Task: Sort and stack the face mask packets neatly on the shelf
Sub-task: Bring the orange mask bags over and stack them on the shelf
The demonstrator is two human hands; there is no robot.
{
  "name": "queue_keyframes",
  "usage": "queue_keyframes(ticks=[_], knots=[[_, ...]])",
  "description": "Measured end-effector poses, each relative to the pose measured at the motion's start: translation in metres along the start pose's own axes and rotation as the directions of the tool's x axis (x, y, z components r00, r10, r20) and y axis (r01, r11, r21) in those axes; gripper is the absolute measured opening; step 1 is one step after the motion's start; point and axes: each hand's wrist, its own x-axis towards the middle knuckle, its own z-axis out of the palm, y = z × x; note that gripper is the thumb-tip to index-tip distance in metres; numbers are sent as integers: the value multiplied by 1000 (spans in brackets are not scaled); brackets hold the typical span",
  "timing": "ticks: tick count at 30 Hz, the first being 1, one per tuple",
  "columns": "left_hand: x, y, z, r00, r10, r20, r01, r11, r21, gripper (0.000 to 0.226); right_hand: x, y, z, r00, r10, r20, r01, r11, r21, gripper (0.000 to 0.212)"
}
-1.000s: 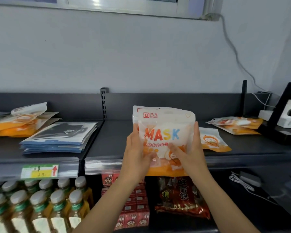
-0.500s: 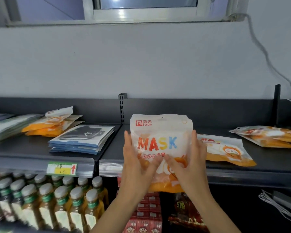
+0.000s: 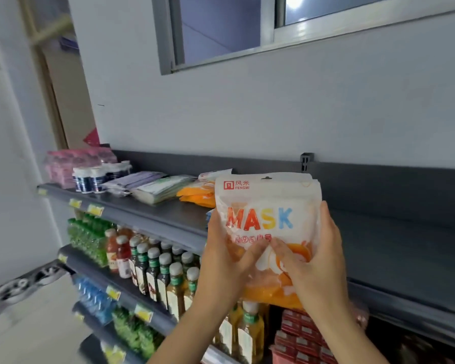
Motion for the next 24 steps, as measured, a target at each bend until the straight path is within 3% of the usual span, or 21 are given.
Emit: queue_keyframes(ticks=[5, 11, 16, 24], knots=[[31, -35, -54, 1000, 11, 0, -11, 1000, -22, 55, 12, -7, 67, 999, -34, 2, 34, 999, -41, 96], [102, -90, -134, 997, 67, 43, -66, 997, -25, 79, 41, -14, 174, 996, -44, -78, 45, 999, 10, 101], [168, -133, -192, 991, 81, 106, -80, 997, -11, 66, 71, -26, 251, 985, -95, -144, 94, 995, -18, 106], [242, -177, -229, 977, 135, 168, -124, 989, -79, 65, 116, -28, 316, 973, -133, -189, 123, 990, -63, 108]])
